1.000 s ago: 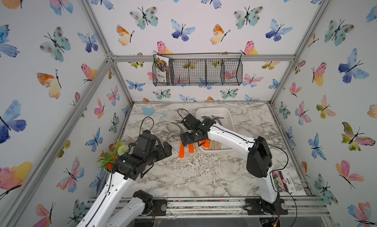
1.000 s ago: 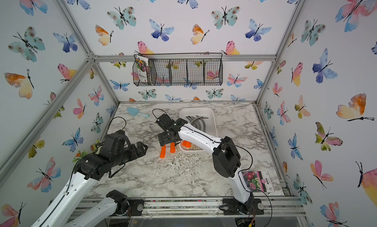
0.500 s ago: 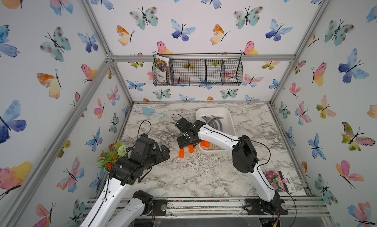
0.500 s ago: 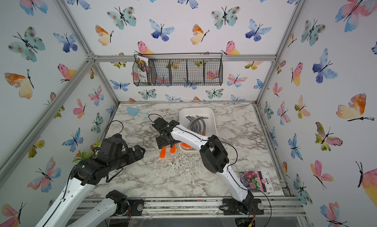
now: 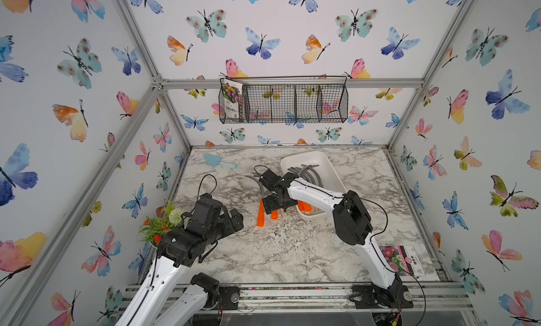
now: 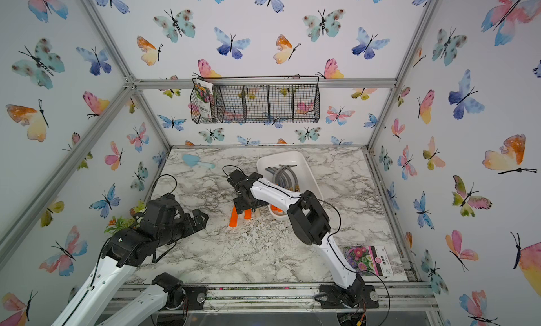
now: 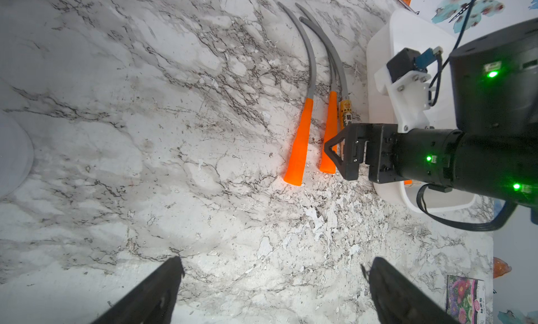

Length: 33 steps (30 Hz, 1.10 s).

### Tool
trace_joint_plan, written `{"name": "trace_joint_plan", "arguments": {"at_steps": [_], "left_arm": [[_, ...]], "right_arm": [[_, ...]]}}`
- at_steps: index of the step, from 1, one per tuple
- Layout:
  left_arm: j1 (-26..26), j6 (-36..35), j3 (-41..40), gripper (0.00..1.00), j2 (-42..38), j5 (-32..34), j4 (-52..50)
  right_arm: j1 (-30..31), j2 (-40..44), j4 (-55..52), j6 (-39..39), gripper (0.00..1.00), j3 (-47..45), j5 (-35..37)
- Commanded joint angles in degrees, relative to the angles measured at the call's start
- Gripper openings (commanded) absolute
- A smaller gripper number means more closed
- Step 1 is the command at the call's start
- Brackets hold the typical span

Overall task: Put small sickles into storage boxes
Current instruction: Adjust the storage box at the center of the board, then adjust the sickle at the center of the board.

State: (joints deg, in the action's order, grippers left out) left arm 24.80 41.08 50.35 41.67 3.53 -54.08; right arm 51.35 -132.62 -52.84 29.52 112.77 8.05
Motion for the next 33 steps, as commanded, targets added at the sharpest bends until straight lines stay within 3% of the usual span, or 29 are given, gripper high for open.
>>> {"name": "trace_joint_plan", "arguments": {"at_steps": [1,4,8,9,20,33], "left_arm": [[-0.3,0.6,-0.9,0.99,-0.5,-0.6,0.7],[-0.3,0.7,-1.0,0.99,-0.3,-0.7,1.2],[-0.3,0.6,-1.1,0.99,0.0,-0.8,1.6],[-0.3,0.6,-1.2,0.99,0.0,-0.8,1.6],[-0.3,0.3,-1.9,0.99,0.0,-1.2,2.0],[-0.3,-0.9,-1.9,0.99,2.2,-2.0,3.8]], "right_arm": [[-0.6,2.9,-3.2,0.5,0.98,-1.8,2.7],[-0.6,3.2,-2.8,0.4,0.94,-2.8,2.8],[-0.6,2.9,-2.4,0.0,0.67,-3.0,2.1],[-0.6,2.7,-2.3,-0.2,0.64,-2.8,2.1],[-0.6,5.5,-2.5,-1.1,0.69,-0.3,1.5],[-1.0,5.0,-2.7,-2.7,0.44,-2.1,4.9]]}}
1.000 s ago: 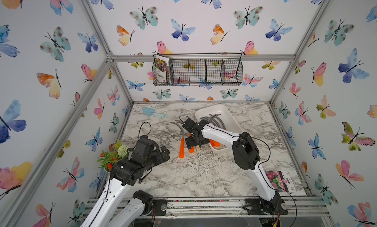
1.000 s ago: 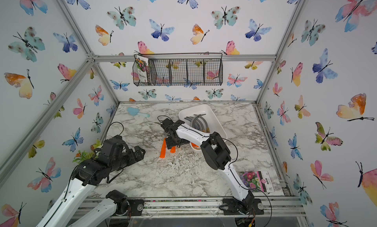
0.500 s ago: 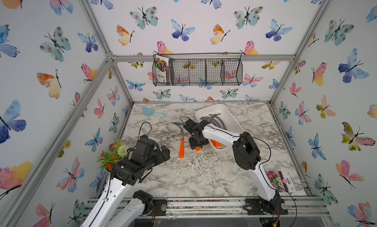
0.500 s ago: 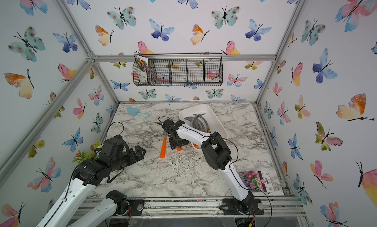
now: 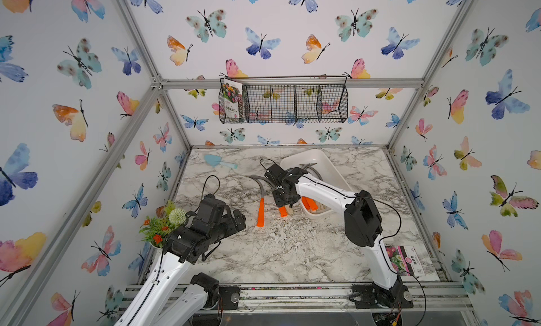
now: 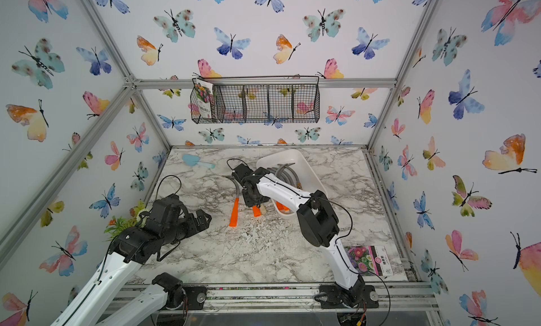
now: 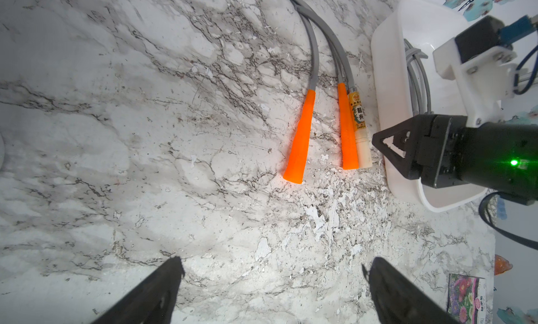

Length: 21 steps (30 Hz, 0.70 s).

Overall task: Put small sickles into storage boxes
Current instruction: Adjust the sickle at the center of the board, then pick up the sickle at the center of the board.

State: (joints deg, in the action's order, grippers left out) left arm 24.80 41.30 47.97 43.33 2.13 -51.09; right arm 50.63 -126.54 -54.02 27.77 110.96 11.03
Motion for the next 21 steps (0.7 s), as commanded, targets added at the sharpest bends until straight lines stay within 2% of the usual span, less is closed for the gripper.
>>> {"name": "trace_joint_plan", "arguments": {"at_steps": [1,9,21], "left_arm": [[-0.3,-1.3,0.6,0.99,0.8,-0.6,0.8],[-0.3,-2.4,1.3,0.99,2.3,-2.3,2.1],[-0.3,-6.9,1.5,0.98,4.7,-9.5,7.4]], "right_arm": [[-0.3,-1.5,-1.6,-1.2,0.44,-0.3,1.9],[-1.0,-3.4,0.0,-1.8,0.41,-2.6,2.1],[-1.7,-5.3,3.0,-3.5,0.41,-5.2,0.8]]}}
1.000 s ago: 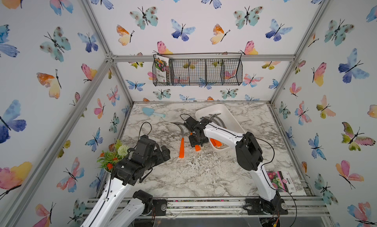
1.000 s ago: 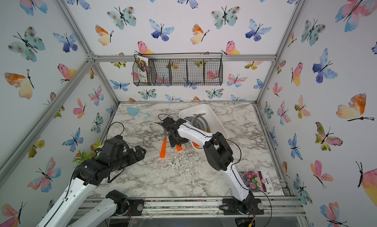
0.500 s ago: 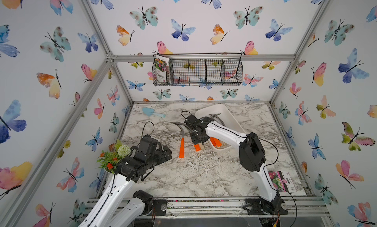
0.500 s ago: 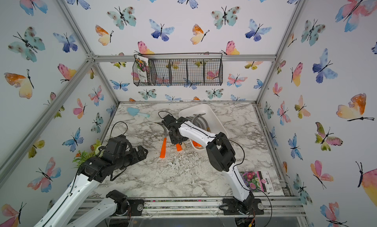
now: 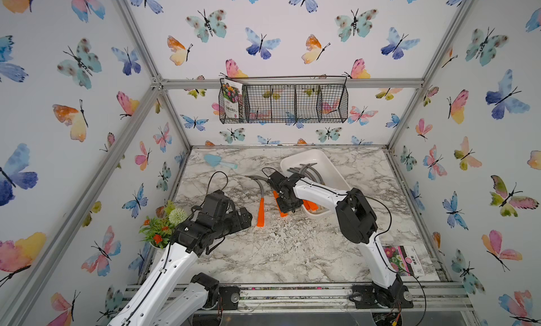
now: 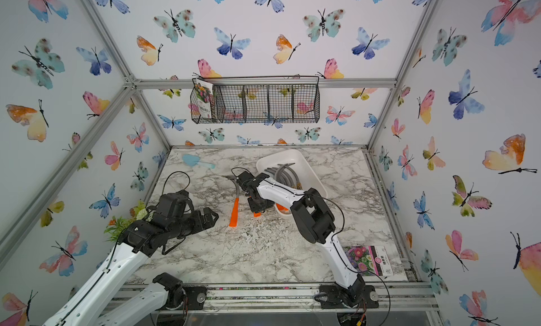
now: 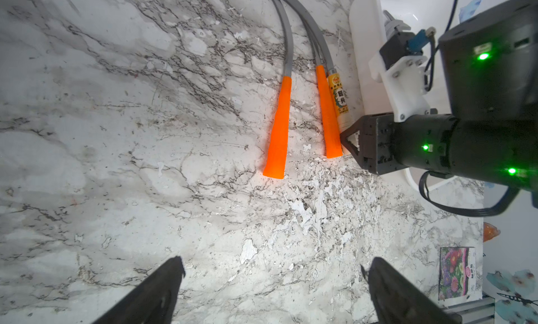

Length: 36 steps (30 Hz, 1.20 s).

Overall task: Put small sickles into storage boxes
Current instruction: Pick up the sickle at the center of the board.

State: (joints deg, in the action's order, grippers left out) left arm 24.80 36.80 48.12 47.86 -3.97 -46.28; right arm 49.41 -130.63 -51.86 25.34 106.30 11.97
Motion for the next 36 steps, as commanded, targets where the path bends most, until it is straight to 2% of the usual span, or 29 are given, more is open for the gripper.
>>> {"name": "trace_joint_plan", "arguments": {"at_steps": [1,9,12,14,20,23,27,36], "left_arm": [[-0.3,-2.5,1.2,0.98,0.3,-4.0,3.1],[-0.3,-3.9,1.5,0.98,2.1,-7.7,5.2],[-0.4,-4.3,1.9,0.98,1.5,-8.4,6.6],[-0.3,-4.5,2.4,0.98,1.2,-8.8,7.5],[-0.3,-4.9,2.9,0.98,3.1,-11.0,8.6],[-0.3,-7.3,3.8,0.98,4.8,-16.5,9.1],[-0.3,-6.8,5.1,0.98,7.0,-21.5,10.8],[-0.3,-8.3,10.8,0.98,9.4,-18.1,8.6]], "right_arm": [[-0.5,-1.3,1.3,-1.3,0.41,-0.7,-0.7],[-0.5,-1.4,3.9,-2.0,0.38,-2.1,-6.1],[-0.5,-1.5,4.0,-2.1,0.30,-2.6,-6.9],[-0.5,-1.3,3.9,-2.0,0.21,-2.9,-6.7],[-0.5,0.0,2.5,-1.3,0.06,-2.4,-4.9],[-0.5,1.1,1.7,-1.1,0.01,-1.4,-4.7],[-0.5,2.8,1.1,-0.6,0.01,-0.3,-4.7],[-0.5,6.0,0.1,0.0,0.01,2.3,-5.4]]}}
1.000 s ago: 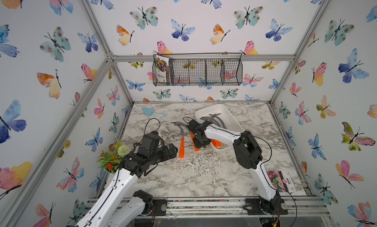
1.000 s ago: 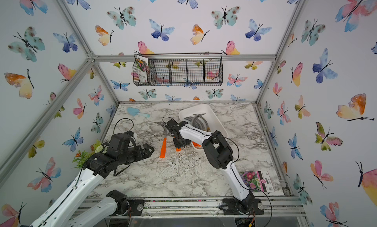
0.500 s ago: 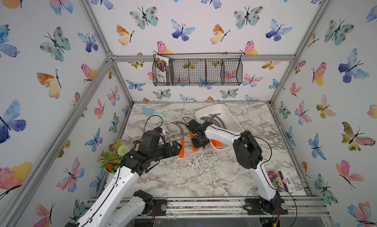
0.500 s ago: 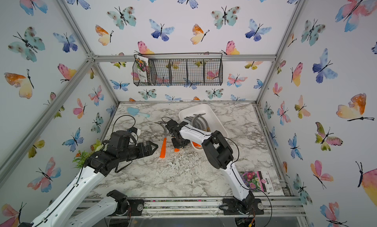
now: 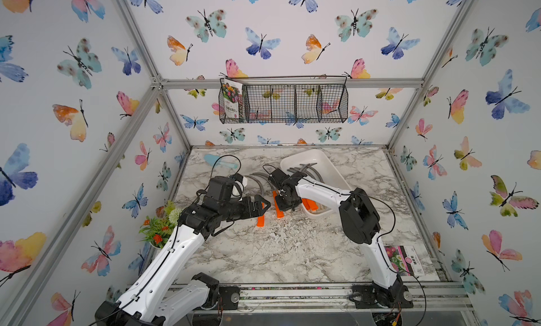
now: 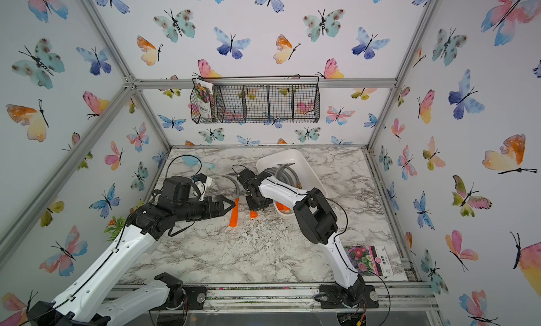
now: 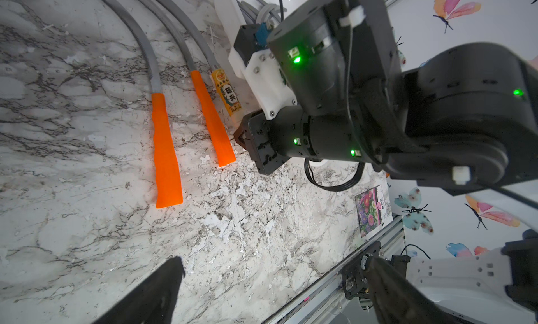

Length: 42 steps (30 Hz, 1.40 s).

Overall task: Put small sickles into storage boxes
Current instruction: Pick up the sickle at the center of the board, then place the sickle in the storage box.

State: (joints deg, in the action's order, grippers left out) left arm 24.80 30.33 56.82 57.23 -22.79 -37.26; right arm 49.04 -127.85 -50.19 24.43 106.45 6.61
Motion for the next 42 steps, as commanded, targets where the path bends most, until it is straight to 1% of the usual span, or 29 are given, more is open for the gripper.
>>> {"name": "trace_joint_plan", "arguments": {"at_steps": [1,4,6,15,20,34,35,37,42], "left_arm": [[-0.3,-2.0,2.6,0.98,-0.1,1.8,-0.4],[-0.4,-1.8,3.5,0.98,-0.3,4.1,0.1],[-0.3,-1.9,4.1,0.98,-0.2,4.0,0.5],[-0.4,-2.7,5.3,0.98,0.0,0.7,4.9],[-0.4,-3.6,6.4,0.98,1.7,-0.8,6.5],[-0.3,-3.7,7.4,0.98,7.8,-4.4,11.4],[-0.3,-3.6,7.4,0.98,8.2,-4.4,11.7],[-0.1,-3.6,7.3,0.98,9.0,-6.6,12.6],[0.5,-3.6,7.2,0.98,11.2,-7.3,14.0]], "right_arm": [[-0.2,3.5,-1.8,1.0,0.01,2.3,-0.2],[-0.4,4.4,-1.7,1.4,0.01,2.6,-0.7],[-0.5,5.0,-1.8,1.5,0.01,2.9,-1.0],[-2.8,7.4,-3.5,0.9,0.01,4.9,-2.2],[-4.9,9.3,-4.6,-0.7,0.01,4.3,-1.6],[-12.6,16.4,-5.2,-5.7,0.01,-4.2,2.2],[-13.1,16.7,-5.1,-5.9,0.01,-4.9,2.3],[-14.2,17.6,-4.8,-6.4,0.01,-6.6,2.5],[-16.5,18.8,-3.9,-6.8,0.01,-10.6,3.5]]}}
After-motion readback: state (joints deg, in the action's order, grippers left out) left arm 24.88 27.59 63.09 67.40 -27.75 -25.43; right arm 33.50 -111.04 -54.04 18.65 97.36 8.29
